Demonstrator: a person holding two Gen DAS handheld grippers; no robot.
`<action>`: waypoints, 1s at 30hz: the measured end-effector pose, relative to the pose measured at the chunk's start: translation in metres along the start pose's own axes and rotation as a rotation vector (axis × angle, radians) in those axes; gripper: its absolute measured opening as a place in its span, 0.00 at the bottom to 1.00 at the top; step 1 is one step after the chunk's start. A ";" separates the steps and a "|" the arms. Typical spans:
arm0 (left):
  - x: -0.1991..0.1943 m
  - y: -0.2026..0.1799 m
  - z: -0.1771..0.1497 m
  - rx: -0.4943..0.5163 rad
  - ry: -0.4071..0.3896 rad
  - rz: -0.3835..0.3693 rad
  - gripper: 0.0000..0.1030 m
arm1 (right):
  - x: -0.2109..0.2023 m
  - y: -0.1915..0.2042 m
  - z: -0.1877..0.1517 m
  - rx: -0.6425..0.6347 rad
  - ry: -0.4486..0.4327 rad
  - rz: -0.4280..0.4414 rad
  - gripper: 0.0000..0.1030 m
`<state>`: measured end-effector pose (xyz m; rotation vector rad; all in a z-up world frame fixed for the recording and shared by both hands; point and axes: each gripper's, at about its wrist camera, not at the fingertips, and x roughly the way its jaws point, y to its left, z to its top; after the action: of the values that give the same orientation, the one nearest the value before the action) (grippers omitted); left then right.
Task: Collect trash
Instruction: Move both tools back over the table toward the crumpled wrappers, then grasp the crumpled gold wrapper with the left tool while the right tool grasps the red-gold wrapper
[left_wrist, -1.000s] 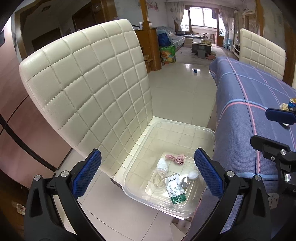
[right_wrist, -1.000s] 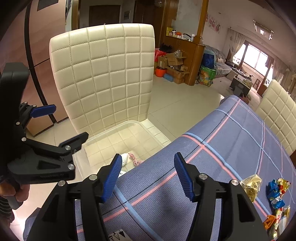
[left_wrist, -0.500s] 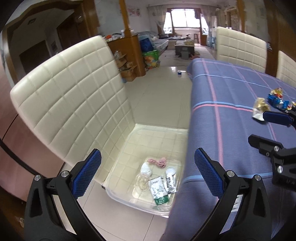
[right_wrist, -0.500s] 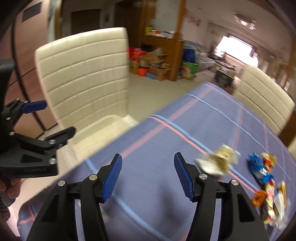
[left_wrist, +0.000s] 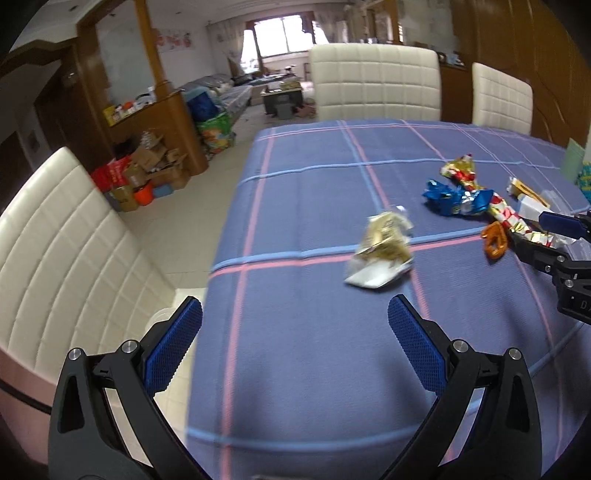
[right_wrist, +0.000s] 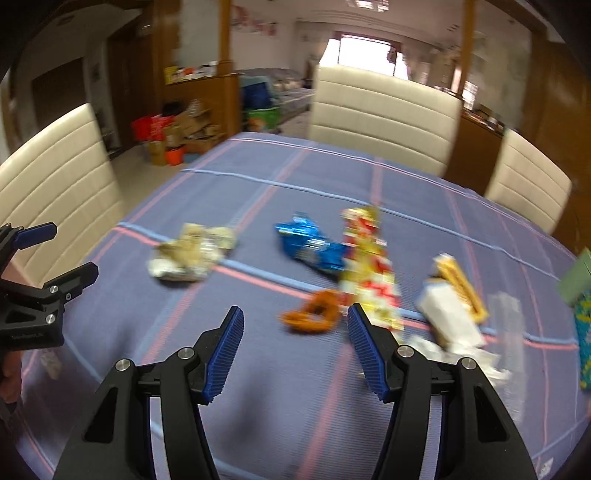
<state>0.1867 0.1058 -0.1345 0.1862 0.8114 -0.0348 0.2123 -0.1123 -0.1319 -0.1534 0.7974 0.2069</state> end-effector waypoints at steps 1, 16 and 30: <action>0.003 -0.007 0.005 0.009 0.005 -0.009 0.96 | 0.000 -0.012 -0.002 0.014 0.003 -0.014 0.55; 0.058 -0.064 0.035 0.098 0.076 0.004 0.96 | 0.032 -0.052 -0.017 0.046 0.071 0.003 0.47; 0.075 -0.073 0.031 0.127 0.127 -0.035 0.47 | 0.044 -0.056 -0.019 0.084 0.088 0.023 0.16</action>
<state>0.2532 0.0312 -0.1789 0.2970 0.9394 -0.1082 0.2428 -0.1652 -0.1732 -0.0746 0.8943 0.1888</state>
